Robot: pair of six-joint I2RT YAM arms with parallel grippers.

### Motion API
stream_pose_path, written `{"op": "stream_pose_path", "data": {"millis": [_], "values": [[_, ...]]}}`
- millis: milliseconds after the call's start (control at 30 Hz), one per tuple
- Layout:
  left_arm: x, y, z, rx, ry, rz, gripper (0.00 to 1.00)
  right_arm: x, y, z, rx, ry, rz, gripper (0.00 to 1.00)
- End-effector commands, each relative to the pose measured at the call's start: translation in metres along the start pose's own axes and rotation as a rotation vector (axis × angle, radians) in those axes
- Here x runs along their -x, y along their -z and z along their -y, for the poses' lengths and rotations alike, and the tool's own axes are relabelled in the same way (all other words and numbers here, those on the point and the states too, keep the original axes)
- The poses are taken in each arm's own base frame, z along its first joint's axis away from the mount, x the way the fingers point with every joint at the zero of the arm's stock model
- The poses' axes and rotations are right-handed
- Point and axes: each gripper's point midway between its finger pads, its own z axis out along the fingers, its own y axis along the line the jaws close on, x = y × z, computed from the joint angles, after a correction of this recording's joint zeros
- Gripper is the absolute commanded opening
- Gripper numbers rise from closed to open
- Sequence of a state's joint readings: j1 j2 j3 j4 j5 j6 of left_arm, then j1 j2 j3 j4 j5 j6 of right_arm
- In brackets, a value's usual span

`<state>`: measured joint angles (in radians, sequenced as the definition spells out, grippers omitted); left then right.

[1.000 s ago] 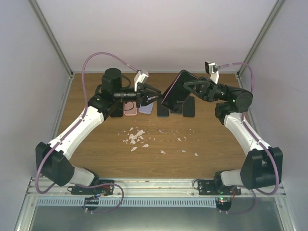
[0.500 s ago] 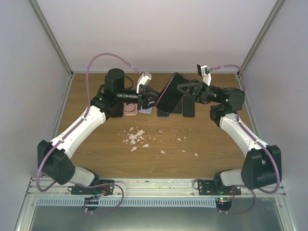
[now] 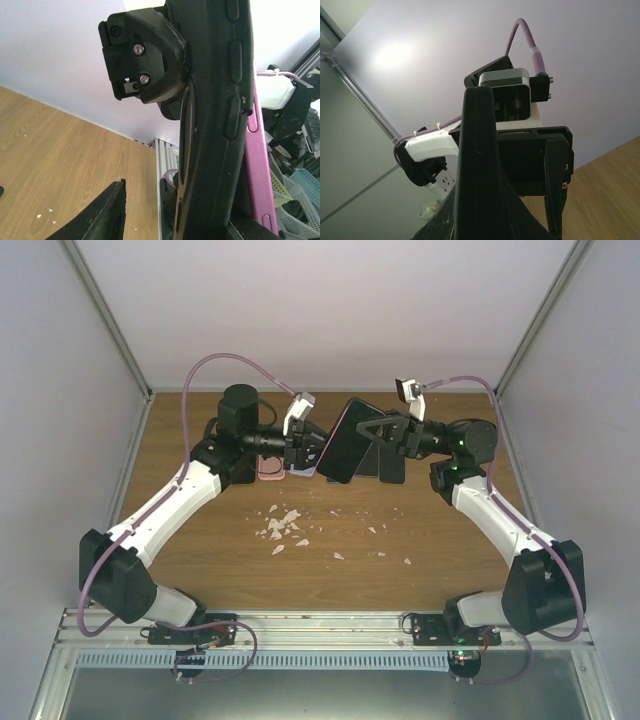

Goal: Take the phone out of the phone case
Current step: Remove the phone case from the phone.

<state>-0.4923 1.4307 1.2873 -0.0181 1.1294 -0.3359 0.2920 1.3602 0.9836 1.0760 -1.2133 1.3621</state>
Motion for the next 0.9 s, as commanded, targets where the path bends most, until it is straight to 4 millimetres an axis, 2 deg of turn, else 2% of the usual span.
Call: {"op": "stream_pose_path", "data": {"millis": [0, 233, 367, 467, 667, 767, 867], "values": [[0.013, 0.004, 0.002, 0.021, -0.067, 0.054, 0.41, -0.014, -0.008, 0.0, 0.015, -0.039, -0.086, 0.0], [0.008, 0.009, -0.006, 0.055, -0.035, 0.057, 0.53, -0.008, -0.003, 0.015, -0.02, -0.124, -0.036, 0.0], [-0.001, 0.01, -0.011, 0.064, -0.004, 0.054, 0.53, -0.001, 0.005, 0.022, -0.036, -0.179, 0.01, 0.01], [-0.007, 0.011, -0.021, 0.098, 0.019, 0.051, 0.51, 0.002, 0.011, 0.028, -0.054, -0.242, 0.048, 0.01], [-0.03, 0.015, -0.065, 0.229, 0.111, 0.026, 0.39, 0.002, 0.021, 0.042, -0.087, -0.352, 0.09, 0.01], [-0.038, 0.016, -0.074, 0.23, 0.156, 0.02, 0.38, 0.0, 0.027, 0.048, -0.099, -0.413, 0.114, 0.0], [-0.04, 0.013, -0.074, 0.202, 0.167, 0.024, 0.38, -0.002, 0.029, 0.052, -0.105, -0.446, 0.119, 0.01]]}}
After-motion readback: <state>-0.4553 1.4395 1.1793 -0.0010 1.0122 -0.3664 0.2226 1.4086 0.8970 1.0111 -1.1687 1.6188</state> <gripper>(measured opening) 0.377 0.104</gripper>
